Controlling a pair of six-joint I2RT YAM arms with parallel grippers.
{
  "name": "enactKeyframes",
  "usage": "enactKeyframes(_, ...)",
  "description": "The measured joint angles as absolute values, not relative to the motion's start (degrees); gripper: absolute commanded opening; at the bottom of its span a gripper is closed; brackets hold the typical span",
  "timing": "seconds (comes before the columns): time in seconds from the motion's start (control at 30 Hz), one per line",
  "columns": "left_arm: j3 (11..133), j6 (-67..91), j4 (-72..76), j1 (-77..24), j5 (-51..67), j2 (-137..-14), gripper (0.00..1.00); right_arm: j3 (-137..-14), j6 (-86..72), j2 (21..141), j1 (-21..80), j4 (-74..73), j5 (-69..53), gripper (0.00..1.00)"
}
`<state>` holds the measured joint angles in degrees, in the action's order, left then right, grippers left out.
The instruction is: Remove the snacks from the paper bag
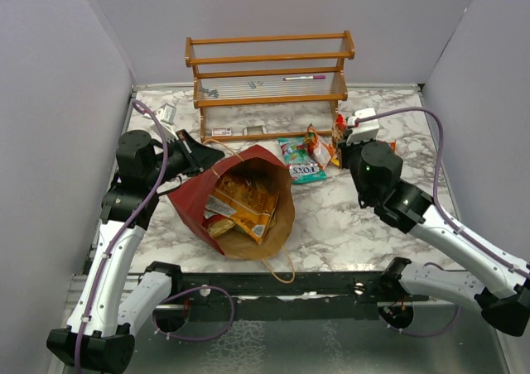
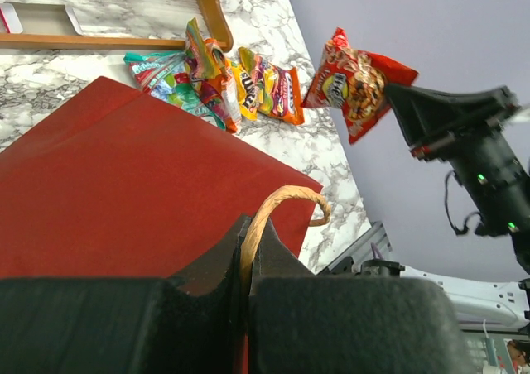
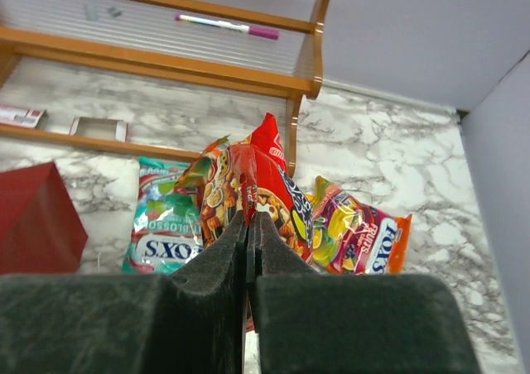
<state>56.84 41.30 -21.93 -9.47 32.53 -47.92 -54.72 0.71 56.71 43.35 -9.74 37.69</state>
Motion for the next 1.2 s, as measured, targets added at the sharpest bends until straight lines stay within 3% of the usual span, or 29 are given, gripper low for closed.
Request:
enactKeyframes(0.3, 56.77, 42.11, -21.21, -9.47, 33.15, -47.92, 0.00, -50.94, -13.52, 68.07, 24.53, -0.38, 20.45, 0.01)
enactKeyframes(0.73, 55.57, 44.16, -16.78, -9.47, 37.93, -49.91, 0.00, -49.39, -26.06, 77.76, 13.85, 14.66, 17.12, 0.01)
enactKeyframes(0.93, 55.59, 43.75, -16.78, -9.47, 39.90, -50.89, 0.00, -47.81, -33.34, 80.99, 4.01, 17.78, 11.29, 0.01)
enactKeyframes(1.2, 55.59, 42.89, -16.75, -9.47, 42.22, -50.96, 0.00, -45.06, -37.63, 86.13, 0.97, 23.68, 2.72, 0.01)
